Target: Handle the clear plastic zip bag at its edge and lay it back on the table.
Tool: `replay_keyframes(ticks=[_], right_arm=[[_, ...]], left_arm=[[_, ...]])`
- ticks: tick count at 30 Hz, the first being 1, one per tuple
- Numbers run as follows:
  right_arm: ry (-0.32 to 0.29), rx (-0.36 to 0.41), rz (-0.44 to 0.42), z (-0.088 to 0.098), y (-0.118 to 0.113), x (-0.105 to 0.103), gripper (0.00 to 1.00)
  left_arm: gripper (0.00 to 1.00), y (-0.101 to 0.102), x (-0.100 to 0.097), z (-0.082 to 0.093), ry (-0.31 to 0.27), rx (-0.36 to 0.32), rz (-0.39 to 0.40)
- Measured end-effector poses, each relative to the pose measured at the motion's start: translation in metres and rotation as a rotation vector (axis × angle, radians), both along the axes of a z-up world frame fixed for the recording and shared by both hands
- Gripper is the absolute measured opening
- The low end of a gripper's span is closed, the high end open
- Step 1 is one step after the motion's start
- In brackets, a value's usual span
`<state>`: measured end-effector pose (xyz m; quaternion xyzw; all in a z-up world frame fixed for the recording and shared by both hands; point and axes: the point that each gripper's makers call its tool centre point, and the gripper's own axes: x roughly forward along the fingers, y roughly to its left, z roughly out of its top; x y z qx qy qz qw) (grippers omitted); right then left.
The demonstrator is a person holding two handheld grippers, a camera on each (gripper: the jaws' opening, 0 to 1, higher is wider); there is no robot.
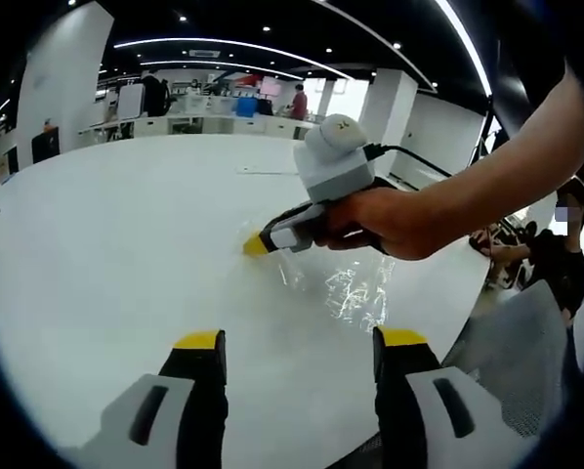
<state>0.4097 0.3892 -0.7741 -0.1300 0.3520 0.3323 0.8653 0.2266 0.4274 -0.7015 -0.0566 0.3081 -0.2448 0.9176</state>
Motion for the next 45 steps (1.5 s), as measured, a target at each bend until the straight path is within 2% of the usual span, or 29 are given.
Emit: replay_keyframes(ticks=[12,23,28,45], right_arm=[[-0.008,-0.031,0.006,-0.002,0.002,0.003,0.2],[0.014,-0.049,0.007,-0.011,0.006,0.009,0.06],[0.034,-0.028,0.014,-0.002,0.009,-0.004,0.03],[-0.031,-0.061,0.098,0.01,0.013,-0.011,0.0]], left_arm=[[0.57,0.0,-0.001,-0.001,0.004,0.004,-0.003],[0.56,0.0,-0.002,0.0,0.004,0.006,0.0],[0.55,0.001,-0.001,-0.001,0.004,0.006,0.0],[0.53,0.003,0.002,-0.003,-0.001,0.003,0.009]])
